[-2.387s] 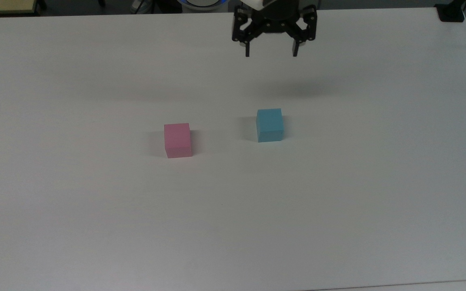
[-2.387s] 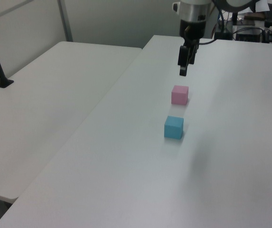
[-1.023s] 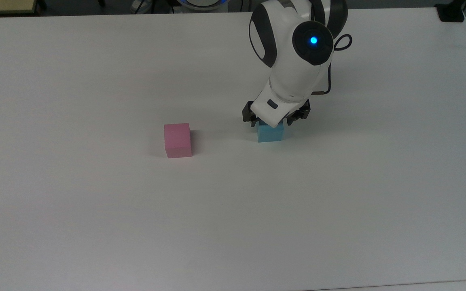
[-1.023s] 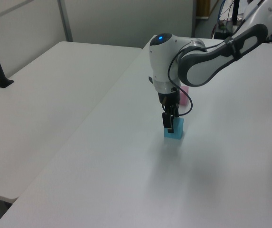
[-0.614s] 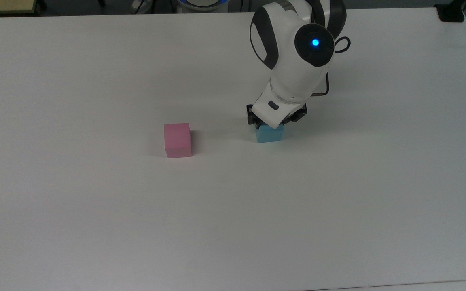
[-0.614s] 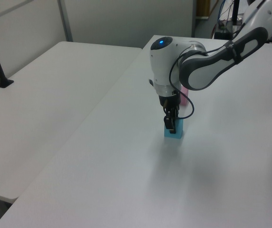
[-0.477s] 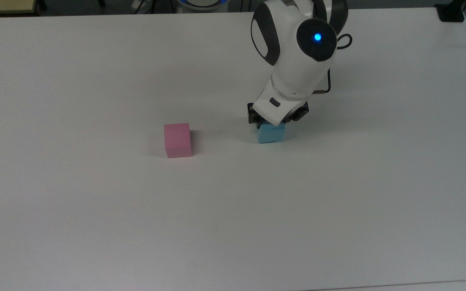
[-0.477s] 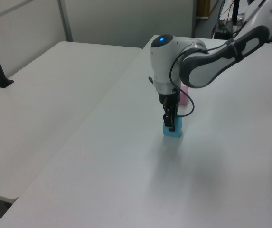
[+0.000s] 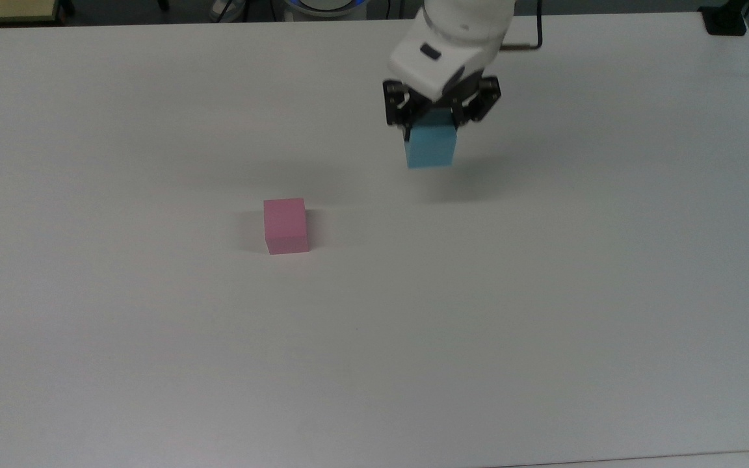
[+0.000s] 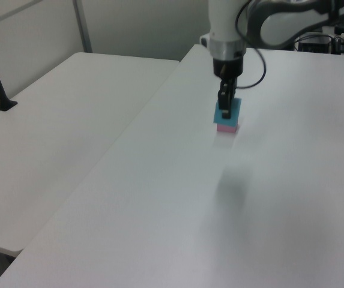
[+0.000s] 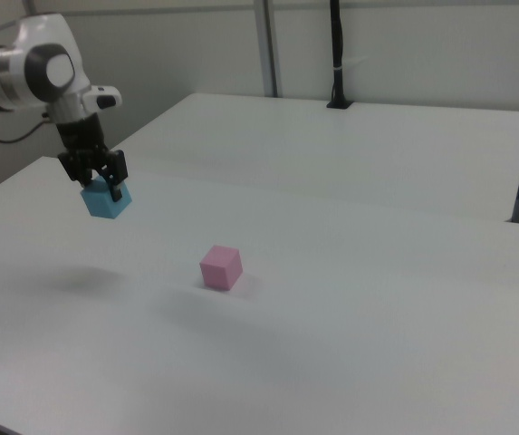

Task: Put blue cube on pink cube
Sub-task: 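Lift the blue cube and carry it above the pink cube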

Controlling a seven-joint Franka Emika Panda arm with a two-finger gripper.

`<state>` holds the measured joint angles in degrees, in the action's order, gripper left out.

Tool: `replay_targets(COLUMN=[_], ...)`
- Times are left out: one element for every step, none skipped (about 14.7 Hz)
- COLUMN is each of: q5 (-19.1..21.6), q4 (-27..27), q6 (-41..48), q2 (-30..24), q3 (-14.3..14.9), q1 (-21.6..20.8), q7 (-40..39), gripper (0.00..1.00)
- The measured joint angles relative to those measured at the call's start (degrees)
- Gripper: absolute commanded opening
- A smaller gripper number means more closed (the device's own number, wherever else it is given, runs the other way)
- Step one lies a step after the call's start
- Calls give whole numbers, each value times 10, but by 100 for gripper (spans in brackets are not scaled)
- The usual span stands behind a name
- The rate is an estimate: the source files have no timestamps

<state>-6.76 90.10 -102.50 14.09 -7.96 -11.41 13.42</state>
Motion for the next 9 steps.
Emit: replay_targets(q5=[5,15,20,23,24,25,29,34,40], q4=[-1,-3,-5,-8,-10,-10,-10,-10,-10], q6=[21,43,50,55,56,56,56,56,56], q2=[-12,-24,-29,-31,-31,-31,-31,-31,-31], q3=[6,19,29,51,68,89,114,139,163], q1=[0,0,0,1,0,0,0,1,1], q7=[-9,-26,-37,-60,-78,-100,-125,-150,-176], gripper=[28,27,28,28,28,28,28,28,28])
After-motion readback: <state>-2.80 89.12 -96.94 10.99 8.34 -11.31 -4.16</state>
